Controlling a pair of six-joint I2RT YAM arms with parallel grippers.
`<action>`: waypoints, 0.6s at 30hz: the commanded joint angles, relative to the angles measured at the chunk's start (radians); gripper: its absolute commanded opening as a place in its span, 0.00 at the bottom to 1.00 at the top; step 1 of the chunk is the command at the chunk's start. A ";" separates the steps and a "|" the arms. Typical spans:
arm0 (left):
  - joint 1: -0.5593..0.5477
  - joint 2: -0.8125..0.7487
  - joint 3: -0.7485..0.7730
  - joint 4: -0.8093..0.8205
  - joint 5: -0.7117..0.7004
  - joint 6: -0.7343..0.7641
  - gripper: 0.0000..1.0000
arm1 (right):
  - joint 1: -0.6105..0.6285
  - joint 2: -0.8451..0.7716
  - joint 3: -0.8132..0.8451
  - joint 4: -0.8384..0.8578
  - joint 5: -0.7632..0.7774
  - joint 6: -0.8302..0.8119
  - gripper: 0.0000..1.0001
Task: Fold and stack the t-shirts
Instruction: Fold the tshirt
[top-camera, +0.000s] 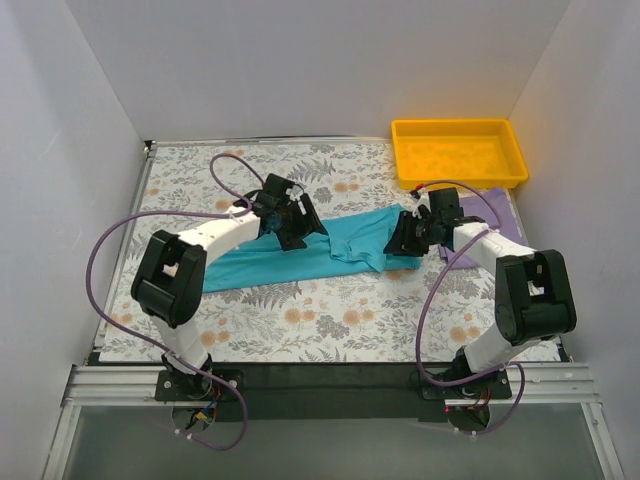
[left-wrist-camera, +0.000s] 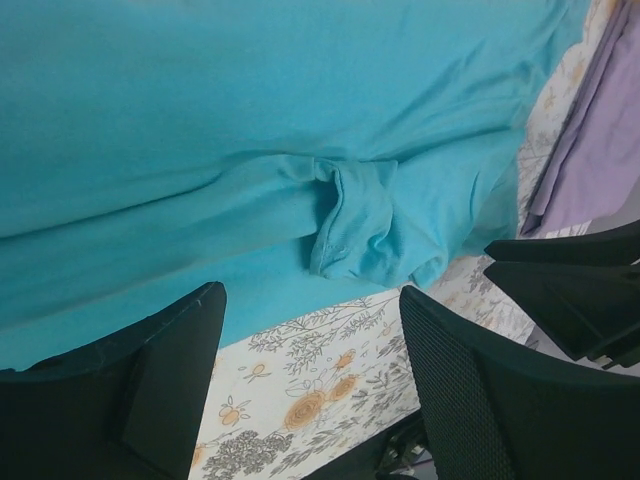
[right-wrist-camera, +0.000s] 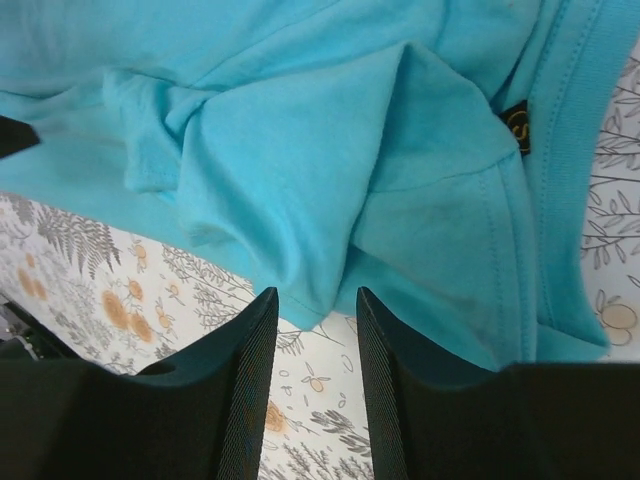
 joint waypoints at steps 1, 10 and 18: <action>-0.031 0.050 0.058 0.038 0.044 -0.009 0.64 | -0.002 0.015 -0.007 0.113 -0.074 0.076 0.37; -0.076 0.179 0.139 0.053 0.044 0.011 0.49 | -0.011 0.070 -0.020 0.159 -0.070 0.076 0.35; -0.090 0.231 0.170 0.058 0.040 0.019 0.41 | -0.013 0.109 -0.007 0.168 -0.074 0.066 0.33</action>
